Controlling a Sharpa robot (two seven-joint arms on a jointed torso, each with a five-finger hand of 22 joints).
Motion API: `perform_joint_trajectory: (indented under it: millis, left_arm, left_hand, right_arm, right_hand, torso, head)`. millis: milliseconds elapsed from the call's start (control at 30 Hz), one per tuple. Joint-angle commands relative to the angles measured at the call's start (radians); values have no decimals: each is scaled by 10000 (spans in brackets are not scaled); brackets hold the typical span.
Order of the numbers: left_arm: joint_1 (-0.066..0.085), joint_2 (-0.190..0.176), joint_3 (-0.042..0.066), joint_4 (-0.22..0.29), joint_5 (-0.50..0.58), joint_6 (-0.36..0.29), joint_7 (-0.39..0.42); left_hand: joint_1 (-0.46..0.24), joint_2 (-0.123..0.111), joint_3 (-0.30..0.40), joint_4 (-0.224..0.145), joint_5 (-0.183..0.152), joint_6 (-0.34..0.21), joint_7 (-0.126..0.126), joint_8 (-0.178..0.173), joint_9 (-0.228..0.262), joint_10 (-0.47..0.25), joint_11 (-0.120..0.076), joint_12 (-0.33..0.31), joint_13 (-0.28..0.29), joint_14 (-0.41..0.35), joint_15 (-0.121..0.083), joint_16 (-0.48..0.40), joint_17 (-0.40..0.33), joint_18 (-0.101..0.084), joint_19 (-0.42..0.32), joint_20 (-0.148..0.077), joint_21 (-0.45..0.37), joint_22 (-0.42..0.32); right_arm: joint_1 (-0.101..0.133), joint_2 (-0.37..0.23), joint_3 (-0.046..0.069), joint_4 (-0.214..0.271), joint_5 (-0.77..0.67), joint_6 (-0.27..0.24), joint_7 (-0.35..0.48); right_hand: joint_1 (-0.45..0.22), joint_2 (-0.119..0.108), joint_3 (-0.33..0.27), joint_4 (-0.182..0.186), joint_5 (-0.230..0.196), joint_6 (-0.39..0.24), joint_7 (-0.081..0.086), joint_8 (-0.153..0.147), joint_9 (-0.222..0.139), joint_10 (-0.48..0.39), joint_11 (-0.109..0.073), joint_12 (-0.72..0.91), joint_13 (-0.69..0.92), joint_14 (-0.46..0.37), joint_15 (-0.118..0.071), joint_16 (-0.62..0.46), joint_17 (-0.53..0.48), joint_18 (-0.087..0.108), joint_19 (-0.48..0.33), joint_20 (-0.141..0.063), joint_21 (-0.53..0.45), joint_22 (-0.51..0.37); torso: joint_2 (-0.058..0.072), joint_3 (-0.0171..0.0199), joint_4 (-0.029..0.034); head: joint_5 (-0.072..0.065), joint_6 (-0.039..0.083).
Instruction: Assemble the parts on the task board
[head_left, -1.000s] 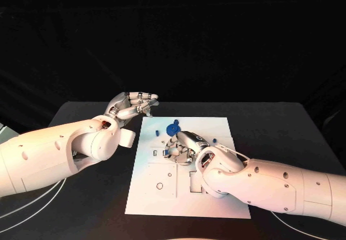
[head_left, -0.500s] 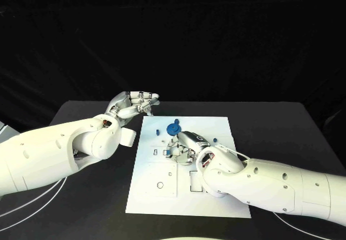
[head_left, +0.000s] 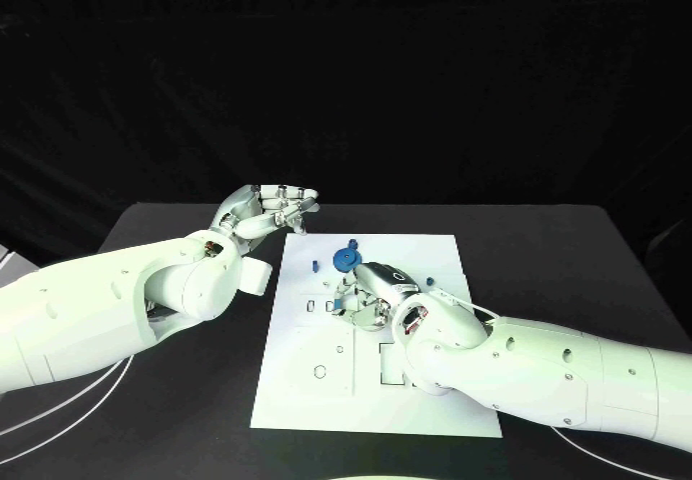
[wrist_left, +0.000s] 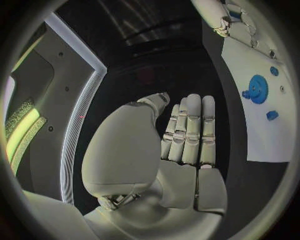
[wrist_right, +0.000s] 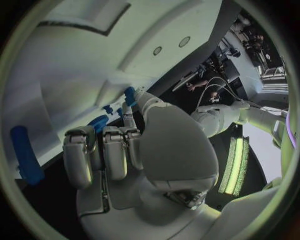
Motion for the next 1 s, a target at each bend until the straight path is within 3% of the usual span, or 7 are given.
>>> perform_joint_trajectory:
  millis: [33,1000]
  left_arm:
    - [5,9,6,14,23,194,35]
    - [5,-18,6,19,8,237,-18]
  left_hand:
    - [-92,8,50,12,-40,-23,53,56,12,17,30,-1,14,-38,-28,55,-9,103,-100,1,64,8]
    - [-112,9,54,10,-41,-31,54,54,17,8,32,-4,16,-10,-28,95,-4,104,-107,2,86,21]
  right_arm:
    - [-24,15,-8,-24,-253,52,-74]
    - [-32,42,-9,-56,-252,36,46]
  right_hand:
    - [-163,-19,12,35,-1,-107,35,-3,-18,1067,-11,39,2634,1041,45,33,2631,-143,1047,17,44,2631]
    - [-588,-389,-256,187,-3,-468,169,-147,-81,1067,109,39,2634,1041,160,33,2631,-143,1047,119,44,2631]
  torso:
    - [2,-1,0]
    - [1,-3,-4]
  head:
    - [1,6]
    - [8,23]
